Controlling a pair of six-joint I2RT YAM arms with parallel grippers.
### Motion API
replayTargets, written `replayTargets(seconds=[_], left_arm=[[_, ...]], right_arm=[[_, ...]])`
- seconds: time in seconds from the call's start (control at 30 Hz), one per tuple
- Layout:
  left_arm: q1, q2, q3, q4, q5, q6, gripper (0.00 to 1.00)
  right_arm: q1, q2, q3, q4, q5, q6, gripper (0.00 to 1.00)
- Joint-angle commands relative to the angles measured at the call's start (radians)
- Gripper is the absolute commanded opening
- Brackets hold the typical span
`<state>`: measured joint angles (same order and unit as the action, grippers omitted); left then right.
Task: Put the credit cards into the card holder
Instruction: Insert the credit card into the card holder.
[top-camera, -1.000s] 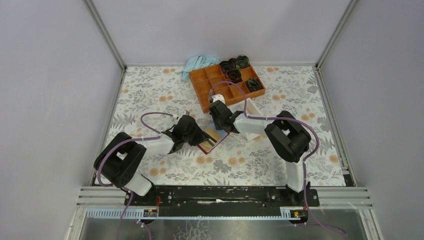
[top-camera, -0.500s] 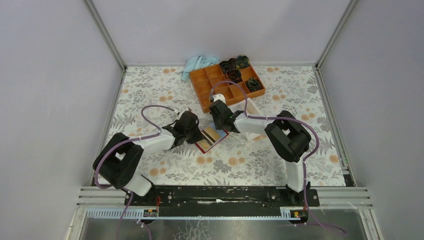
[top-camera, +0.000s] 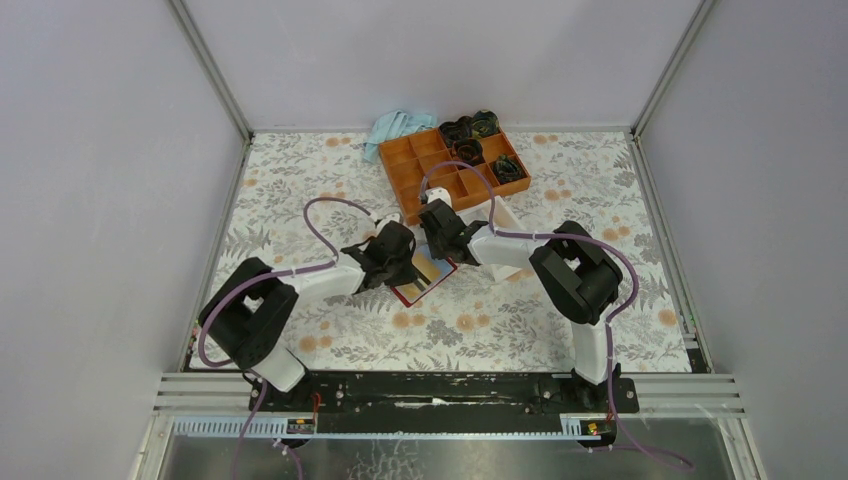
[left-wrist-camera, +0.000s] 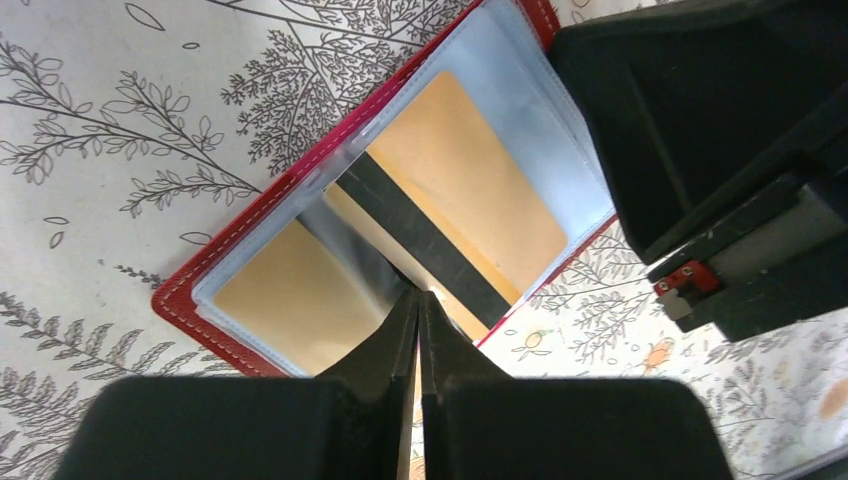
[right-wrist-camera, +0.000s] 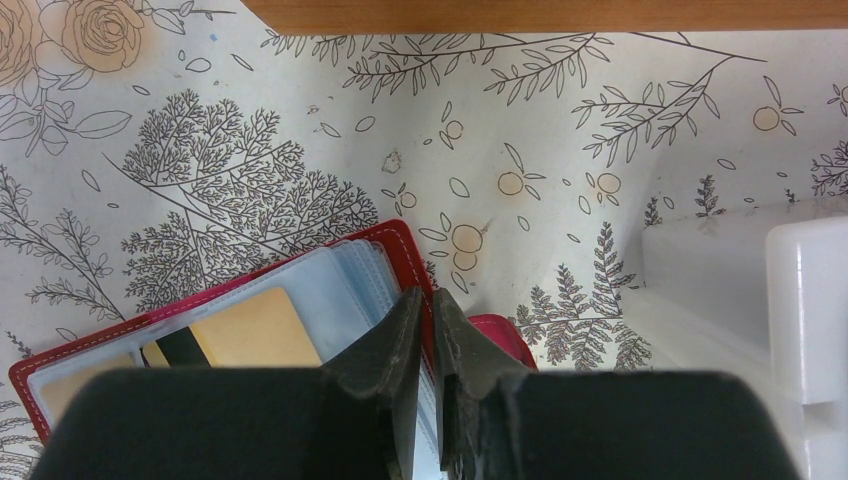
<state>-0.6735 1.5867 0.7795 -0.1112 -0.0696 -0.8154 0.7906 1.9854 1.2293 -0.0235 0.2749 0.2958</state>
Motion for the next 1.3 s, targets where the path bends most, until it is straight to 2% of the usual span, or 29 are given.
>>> replayTargets(seconds=[0.0,0.27,0.9,1.27], left_arm=[[-0.009,-0.014,0.017,-0.043,-0.059,0.028,0.03],[-0.014,-0.017,0.022,-0.063,-0.074,0.035,0.0],[-0.027,0.084,0.089,0.0,-0.078,0.047,0.0],[-0.043,0.083,0.101,0.014,-0.087,0.036,0.0]], right_arm=[[-0.006,0.026,-0.019,0.002,-0.032,0.016,0.16],[-0.005,0.025,-0.028,0.011,-0.043,0.02,0.16],[-0.005,0.036,-0.041,0.023,-0.067,0.024,0.15],[-0.005,0.039,-0.047,0.029,-0.075,0.029,0.15]])
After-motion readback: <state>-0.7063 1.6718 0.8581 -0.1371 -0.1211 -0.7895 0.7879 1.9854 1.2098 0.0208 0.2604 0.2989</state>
